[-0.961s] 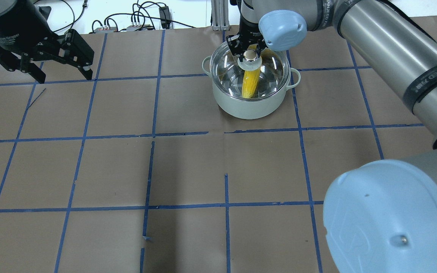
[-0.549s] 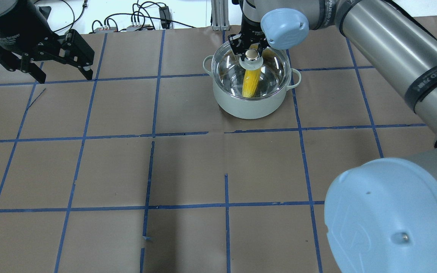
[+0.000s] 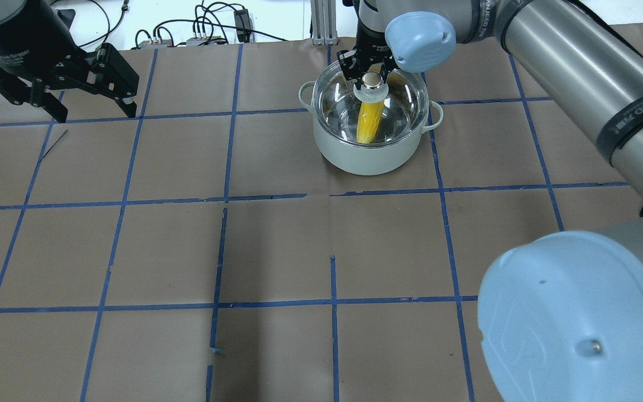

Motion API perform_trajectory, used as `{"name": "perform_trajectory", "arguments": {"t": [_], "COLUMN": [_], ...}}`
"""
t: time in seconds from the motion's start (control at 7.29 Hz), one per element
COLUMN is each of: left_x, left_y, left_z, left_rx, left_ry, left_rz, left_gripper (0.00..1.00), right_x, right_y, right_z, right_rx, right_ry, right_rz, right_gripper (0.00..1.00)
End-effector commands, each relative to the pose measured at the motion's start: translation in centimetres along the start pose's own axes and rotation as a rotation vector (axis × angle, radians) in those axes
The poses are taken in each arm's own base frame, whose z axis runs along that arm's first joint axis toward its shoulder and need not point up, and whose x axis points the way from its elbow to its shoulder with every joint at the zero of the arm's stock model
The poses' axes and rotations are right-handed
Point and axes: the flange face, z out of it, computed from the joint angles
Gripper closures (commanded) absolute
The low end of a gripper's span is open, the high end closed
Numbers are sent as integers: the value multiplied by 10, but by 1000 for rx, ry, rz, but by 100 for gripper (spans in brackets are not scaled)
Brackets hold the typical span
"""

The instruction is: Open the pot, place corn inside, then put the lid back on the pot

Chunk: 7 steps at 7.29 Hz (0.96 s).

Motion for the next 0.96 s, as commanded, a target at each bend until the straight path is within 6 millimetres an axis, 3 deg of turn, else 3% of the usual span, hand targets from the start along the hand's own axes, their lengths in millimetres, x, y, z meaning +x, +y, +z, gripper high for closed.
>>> {"name": "perform_trajectory", "arguments": {"t": [0.0, 0.14, 0.55, 0.69, 0.82], "left_x": [0, 0, 0, 0, 0], "left_y": [0, 0, -1, -1, -1], "left_z": [0, 0, 1, 1, 1], "left_rx": [0, 0, -1, -1, -1], "left_ry": [0, 0, 0, 0, 0], "left_rz": [0, 0, 0, 0, 0], "left_gripper": [0, 0, 0, 0, 0], "right_x": [1, 0, 9, 22, 43], "right_y": [-1, -1, -3, 1, 11], "right_z": [-1, 1, -13, -34, -71], "right_rx": [3, 0, 11, -12, -7], "right_ry": [-3, -6, -7, -3, 0], "right_rz": [1, 0, 1, 16, 11], "right_gripper": [35, 7, 1, 1, 1]}}
